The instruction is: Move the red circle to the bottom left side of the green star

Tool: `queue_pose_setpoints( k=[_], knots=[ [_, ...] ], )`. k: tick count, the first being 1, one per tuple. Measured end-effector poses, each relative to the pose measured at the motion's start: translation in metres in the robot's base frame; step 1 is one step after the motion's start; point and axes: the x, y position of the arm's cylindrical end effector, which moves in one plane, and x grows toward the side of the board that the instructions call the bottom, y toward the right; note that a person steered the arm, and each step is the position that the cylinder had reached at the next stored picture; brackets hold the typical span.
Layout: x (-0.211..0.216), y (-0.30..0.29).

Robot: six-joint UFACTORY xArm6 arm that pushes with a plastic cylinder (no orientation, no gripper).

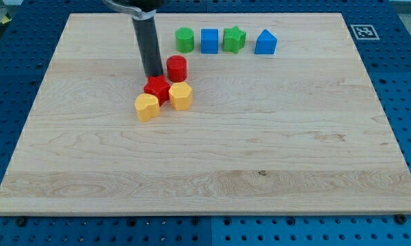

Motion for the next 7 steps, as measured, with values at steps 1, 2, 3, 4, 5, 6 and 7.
queue_pose_setpoints(
  k=[1, 2, 3, 4, 5, 6, 7],
  knots=[
    [0.000, 0.025],
    [0.000, 0.051],
    [0.000, 0.063],
    [0.000, 0.069],
    [0.000, 0.076],
    [0.000, 0.081],
    [0.000, 0.082]
  ],
)
